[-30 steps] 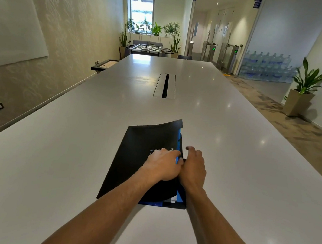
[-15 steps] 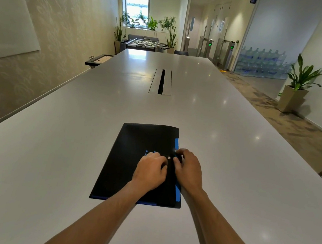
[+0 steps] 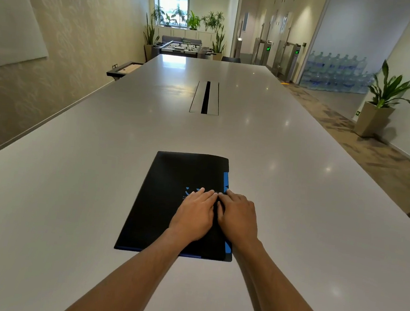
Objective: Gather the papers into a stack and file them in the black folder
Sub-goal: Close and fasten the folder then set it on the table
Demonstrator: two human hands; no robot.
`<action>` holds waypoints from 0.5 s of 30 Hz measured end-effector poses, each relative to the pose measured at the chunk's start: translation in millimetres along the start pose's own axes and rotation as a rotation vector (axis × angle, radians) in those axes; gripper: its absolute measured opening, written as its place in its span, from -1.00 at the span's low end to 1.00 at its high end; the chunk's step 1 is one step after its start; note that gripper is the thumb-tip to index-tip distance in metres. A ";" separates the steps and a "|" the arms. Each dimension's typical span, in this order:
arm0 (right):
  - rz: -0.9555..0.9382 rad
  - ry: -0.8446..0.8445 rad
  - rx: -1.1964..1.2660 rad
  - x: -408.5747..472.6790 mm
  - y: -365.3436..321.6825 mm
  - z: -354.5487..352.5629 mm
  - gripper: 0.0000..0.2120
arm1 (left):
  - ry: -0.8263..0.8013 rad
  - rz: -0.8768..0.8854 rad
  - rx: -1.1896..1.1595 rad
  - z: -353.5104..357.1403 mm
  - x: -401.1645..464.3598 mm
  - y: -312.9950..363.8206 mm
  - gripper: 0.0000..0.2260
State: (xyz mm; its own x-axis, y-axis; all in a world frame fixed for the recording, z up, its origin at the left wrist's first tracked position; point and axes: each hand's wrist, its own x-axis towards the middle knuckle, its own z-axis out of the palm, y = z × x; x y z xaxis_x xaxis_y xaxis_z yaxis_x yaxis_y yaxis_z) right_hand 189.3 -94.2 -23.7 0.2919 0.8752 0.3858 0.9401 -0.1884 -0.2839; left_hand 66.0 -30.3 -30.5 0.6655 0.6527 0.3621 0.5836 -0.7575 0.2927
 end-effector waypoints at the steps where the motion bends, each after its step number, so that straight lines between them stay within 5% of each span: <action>1: 0.001 -0.010 -0.006 0.3 -0.1 0.0 -0.67 | 0.001 0.001 0.009 0.2 0.2 0.3 -0.61; 15: 0.013 -0.111 -0.081 0.5 -1.9 -3.0 -0.64 | -0.082 0.003 0.019 -2.5 2.5 0.3 -0.60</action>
State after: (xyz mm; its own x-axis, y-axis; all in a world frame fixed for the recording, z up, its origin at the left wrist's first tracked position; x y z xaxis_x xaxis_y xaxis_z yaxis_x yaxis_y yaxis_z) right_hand 188.1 -94.8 -20.4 0.2875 0.9154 0.2818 0.9488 -0.2320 -0.2145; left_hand 66.6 -28.9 -27.3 0.7026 0.6501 0.2894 0.5897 -0.7596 0.2744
